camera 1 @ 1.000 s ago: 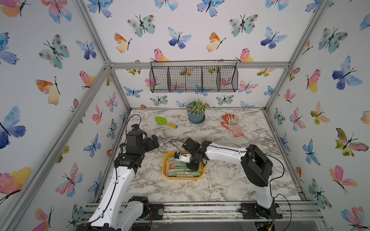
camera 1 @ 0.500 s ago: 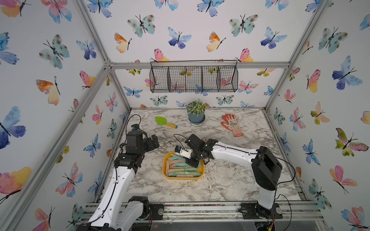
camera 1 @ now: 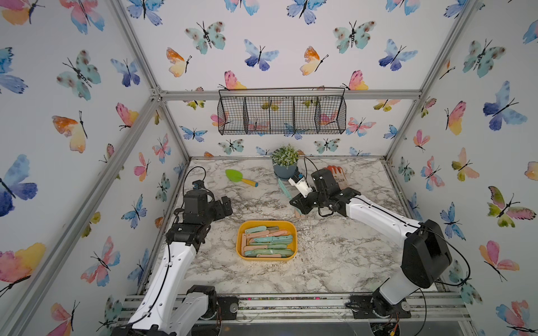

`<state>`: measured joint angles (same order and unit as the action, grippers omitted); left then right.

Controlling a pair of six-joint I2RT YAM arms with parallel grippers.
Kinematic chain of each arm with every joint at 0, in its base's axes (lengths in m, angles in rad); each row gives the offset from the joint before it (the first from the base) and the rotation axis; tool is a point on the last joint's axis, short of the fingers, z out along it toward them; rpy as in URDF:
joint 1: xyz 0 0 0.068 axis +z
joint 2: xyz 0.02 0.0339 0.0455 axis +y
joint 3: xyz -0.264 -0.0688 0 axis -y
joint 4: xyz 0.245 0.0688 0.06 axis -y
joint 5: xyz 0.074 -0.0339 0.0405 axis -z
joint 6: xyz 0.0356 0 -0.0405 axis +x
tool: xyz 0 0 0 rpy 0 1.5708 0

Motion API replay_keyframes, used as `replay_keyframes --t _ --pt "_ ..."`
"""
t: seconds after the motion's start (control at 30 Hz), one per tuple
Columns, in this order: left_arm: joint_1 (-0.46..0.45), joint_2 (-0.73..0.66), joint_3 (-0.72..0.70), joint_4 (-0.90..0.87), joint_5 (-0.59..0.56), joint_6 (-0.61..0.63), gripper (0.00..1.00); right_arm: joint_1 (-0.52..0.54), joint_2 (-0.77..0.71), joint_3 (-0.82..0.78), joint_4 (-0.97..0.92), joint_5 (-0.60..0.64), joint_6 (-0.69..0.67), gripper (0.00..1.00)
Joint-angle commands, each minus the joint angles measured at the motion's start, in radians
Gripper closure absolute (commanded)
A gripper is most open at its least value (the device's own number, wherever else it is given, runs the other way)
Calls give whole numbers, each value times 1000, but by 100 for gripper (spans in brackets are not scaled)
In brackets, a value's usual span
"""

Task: Take the fruit knife out of the storage box
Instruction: Place the fruit knife at the center of the board.

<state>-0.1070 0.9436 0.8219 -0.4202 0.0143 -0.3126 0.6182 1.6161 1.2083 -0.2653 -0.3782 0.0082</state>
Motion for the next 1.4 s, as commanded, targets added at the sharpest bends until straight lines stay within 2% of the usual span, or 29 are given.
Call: replay_keyframes --t 0.0,0.3,0.53,0.77,1.37 --pt "-18 8 4 20 60 23 2 -57 -41 -57 76 -79 89 96" --pt "-49 38 34 27 56 36 1 -239 -78 -195 205 -177 216 96" --pt "-50 48 14 35 58 47 1 -351 30 -284 325 -313 352 96" --pt "-49 38 2 40 58 46 2 -354 149 -299 393 -394 404 96" --pt "-49 29 -1 35 44 44 1 -354 290 -336 480 -437 500 96"
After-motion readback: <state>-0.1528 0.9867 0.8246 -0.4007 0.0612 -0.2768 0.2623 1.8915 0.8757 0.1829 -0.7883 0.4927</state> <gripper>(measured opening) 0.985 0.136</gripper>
